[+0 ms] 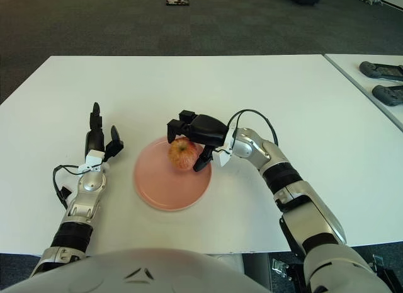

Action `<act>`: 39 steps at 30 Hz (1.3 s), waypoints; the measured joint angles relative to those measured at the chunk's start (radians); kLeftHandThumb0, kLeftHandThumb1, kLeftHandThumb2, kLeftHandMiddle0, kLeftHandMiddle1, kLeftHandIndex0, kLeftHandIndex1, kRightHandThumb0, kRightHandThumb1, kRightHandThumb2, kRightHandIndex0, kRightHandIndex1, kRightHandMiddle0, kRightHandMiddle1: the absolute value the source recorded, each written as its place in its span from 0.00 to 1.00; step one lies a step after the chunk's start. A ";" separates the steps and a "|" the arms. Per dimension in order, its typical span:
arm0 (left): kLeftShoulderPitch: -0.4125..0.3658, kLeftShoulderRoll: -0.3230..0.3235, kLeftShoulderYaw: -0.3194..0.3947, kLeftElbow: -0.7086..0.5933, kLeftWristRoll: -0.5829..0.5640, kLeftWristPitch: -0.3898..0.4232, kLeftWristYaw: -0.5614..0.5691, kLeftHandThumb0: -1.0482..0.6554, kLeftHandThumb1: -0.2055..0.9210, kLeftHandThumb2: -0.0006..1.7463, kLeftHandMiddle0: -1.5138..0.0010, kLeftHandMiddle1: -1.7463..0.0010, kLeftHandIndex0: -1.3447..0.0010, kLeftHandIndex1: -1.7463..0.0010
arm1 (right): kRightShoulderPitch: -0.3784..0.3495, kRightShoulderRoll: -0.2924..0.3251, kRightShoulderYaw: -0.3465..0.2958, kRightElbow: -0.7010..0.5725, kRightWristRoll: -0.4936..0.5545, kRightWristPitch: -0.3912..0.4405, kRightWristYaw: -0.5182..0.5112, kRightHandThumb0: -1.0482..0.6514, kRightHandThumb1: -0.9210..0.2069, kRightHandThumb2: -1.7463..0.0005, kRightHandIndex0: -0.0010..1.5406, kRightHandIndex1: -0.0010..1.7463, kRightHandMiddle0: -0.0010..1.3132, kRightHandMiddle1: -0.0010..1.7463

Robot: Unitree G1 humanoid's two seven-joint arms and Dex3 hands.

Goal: Put the apple into the plate.

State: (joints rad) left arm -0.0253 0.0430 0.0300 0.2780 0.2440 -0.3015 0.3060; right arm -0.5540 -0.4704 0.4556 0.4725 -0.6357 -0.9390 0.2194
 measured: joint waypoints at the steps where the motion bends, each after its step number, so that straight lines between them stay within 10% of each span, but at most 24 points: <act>1: 0.000 0.001 0.000 0.000 0.000 0.000 0.000 0.08 1.00 0.57 1.00 1.00 1.00 0.98 | -0.010 -0.010 0.004 -0.013 -0.012 0.003 0.016 0.11 0.00 0.69 0.05 0.29 0.01 0.51; 5: 0.000 0.003 0.001 0.001 0.000 0.000 0.000 0.07 1.00 0.57 1.00 1.00 1.00 0.98 | -0.036 -0.051 0.014 -0.066 -0.029 0.021 0.096 0.03 0.00 0.68 0.01 0.07 0.00 0.26; 12: 0.000 0.013 0.004 0.005 -0.006 -0.007 -0.005 0.06 1.00 0.56 1.00 1.00 1.00 0.98 | -0.055 -0.075 0.018 -0.093 0.011 0.023 0.182 0.00 0.00 0.70 0.00 0.00 0.00 0.03; 39: -0.001 0.028 0.005 0.009 -0.030 -0.025 -0.021 0.06 1.00 0.57 1.00 1.00 1.00 0.98 | -0.051 -0.105 0.021 -0.188 0.194 0.015 0.351 0.00 0.00 0.76 0.00 0.00 0.00 0.00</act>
State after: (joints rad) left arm -0.0258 0.0705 0.0349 0.2871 0.2138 -0.3262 0.2845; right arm -0.6050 -0.5756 0.4767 0.2845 -0.4417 -0.9245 0.5703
